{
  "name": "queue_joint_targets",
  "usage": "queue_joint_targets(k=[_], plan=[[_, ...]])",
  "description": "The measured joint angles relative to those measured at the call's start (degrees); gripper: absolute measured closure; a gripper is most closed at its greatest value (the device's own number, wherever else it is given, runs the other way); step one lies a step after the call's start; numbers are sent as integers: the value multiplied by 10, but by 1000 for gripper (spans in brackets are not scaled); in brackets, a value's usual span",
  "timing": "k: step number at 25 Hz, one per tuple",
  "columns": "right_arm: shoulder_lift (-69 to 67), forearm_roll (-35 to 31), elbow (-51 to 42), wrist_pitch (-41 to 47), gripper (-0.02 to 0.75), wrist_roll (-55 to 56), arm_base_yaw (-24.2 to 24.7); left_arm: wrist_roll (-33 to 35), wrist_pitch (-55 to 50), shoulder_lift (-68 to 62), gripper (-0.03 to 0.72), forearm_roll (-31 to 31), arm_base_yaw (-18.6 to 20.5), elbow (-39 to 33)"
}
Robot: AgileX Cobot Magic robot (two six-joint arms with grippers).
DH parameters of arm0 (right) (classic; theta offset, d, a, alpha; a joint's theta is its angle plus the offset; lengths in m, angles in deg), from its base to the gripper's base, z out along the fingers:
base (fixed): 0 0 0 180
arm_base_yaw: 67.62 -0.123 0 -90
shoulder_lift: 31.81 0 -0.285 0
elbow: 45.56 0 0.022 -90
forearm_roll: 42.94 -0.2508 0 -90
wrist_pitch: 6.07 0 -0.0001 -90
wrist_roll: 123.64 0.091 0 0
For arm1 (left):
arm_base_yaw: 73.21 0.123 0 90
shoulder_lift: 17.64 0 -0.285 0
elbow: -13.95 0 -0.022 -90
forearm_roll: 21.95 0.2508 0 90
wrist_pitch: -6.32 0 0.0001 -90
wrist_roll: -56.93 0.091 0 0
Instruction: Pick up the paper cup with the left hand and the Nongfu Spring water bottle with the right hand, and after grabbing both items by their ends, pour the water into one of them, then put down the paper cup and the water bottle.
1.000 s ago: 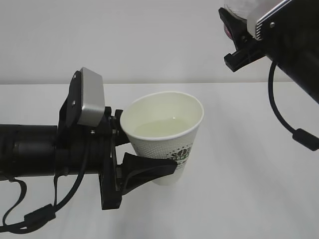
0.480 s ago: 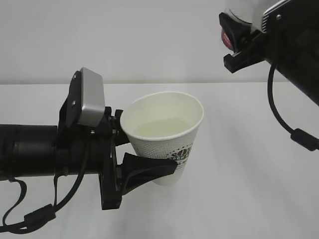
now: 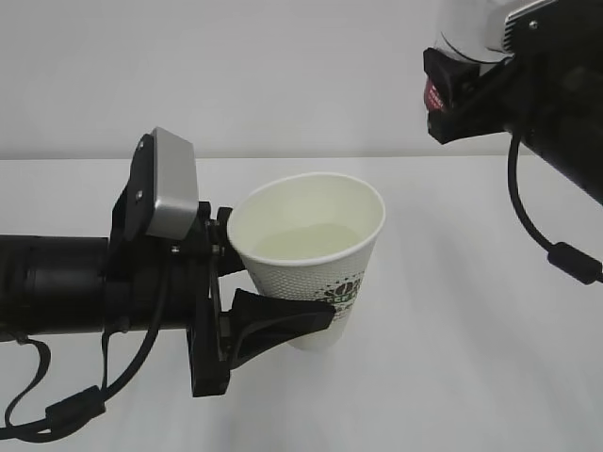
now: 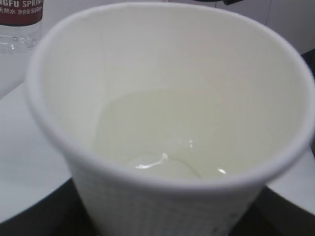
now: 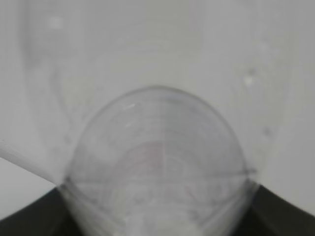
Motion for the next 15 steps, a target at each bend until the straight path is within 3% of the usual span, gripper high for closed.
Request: queue_joint_targets(k=[15], plan=[[0,-75,0,43,269,3,0,0,0,0,199,0,0,0]])
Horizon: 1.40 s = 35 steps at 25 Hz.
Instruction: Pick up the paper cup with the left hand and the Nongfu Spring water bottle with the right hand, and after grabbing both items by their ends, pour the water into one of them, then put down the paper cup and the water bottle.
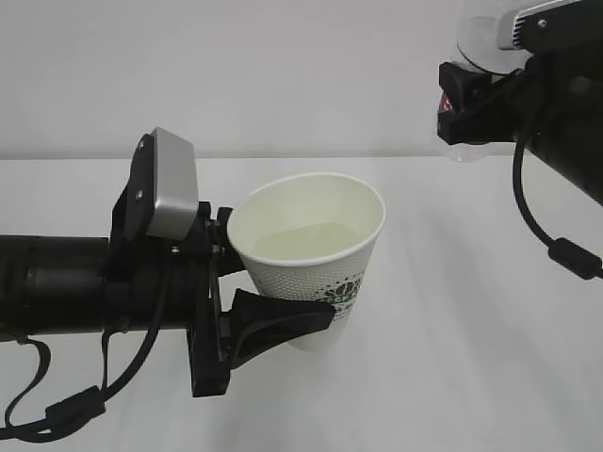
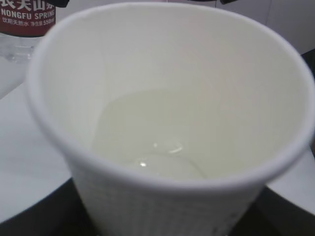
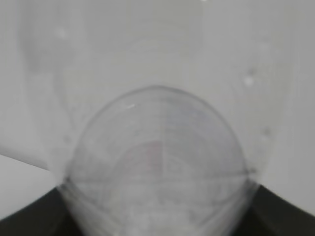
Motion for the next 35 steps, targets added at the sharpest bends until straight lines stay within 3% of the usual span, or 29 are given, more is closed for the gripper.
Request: queue_joint_targets(k=[12,24,35], plan=[[0,-54,-13,7,269,-9,0,0,1,0,199,0,0,0],[2,-94,-126,-74,269,-21,0,0,1,0,199,0,0,0],[3,-165,-133,-105,269,-82,0,0,1,0,199,0,0,0]])
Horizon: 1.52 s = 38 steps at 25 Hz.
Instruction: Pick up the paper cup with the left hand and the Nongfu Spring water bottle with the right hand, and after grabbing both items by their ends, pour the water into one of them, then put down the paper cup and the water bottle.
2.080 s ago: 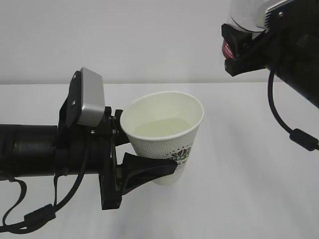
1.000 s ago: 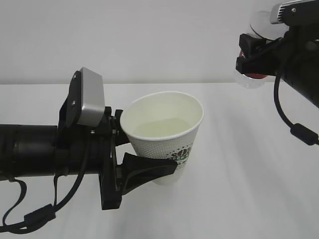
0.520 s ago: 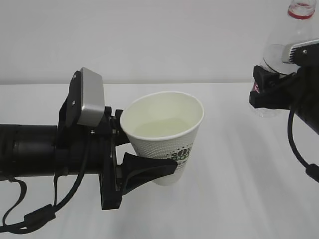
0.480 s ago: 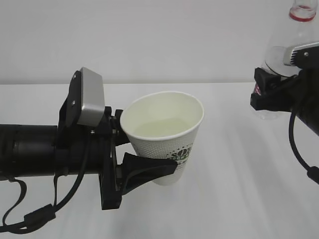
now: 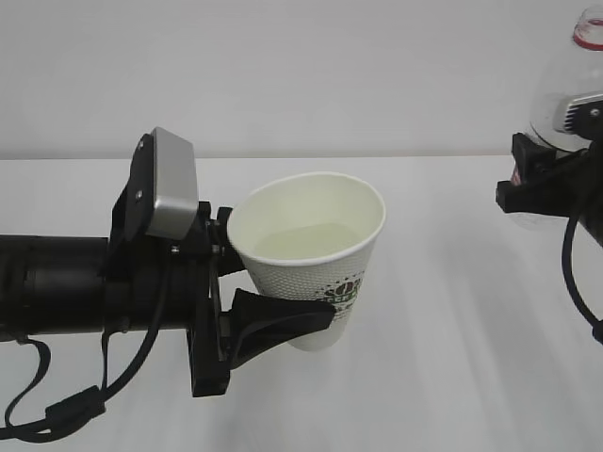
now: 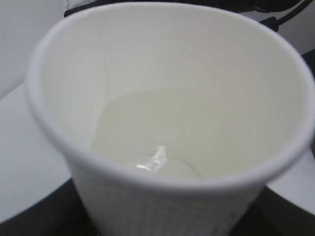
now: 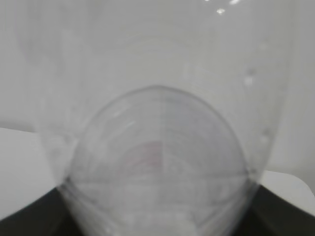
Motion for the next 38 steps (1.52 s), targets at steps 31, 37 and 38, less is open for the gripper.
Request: queue_joint_targets(k=[31,37,38], plan=[[1,183,0,32,269,164,144,0,-12,0,199,0,0,0],[-2,208,0,38,269,169,144,0,-12,0,199,0,0,0],[-7,208,2,38,269,169,144,0,-12,0,199,0,0,0]])
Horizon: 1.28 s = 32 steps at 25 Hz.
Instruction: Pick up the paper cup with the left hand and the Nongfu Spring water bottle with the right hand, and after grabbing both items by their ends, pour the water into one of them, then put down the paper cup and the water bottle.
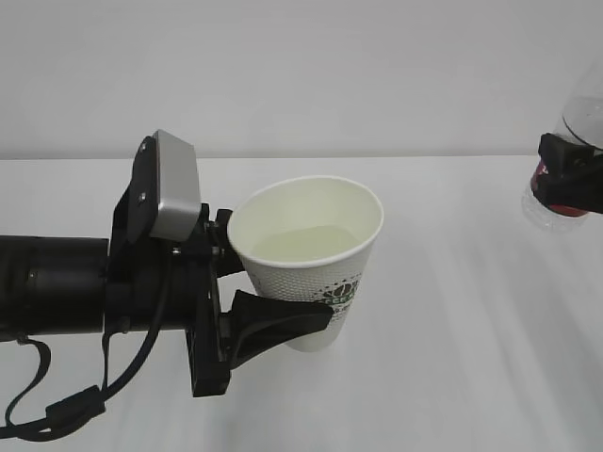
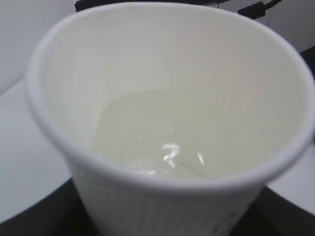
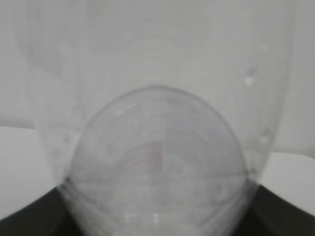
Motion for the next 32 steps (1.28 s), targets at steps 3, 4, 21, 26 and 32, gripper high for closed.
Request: queue_joint_targets(k=[3,4,21,26,32], plan=[[-12,0,0,0,269,0,0,0,0,0,199,0,0,0],[-13,0,0,0,269,0,0,0,0,0,199,0,0,0],[-15,0,10,-2,269,1,0,4,-3,0,199,-69,0,0],[-15,2,10,-2,269,1,0,65,-10,0,199,-136,0,0],[-15,4,10,3,269,1,0,139,-28,0,215,-219,0,0]])
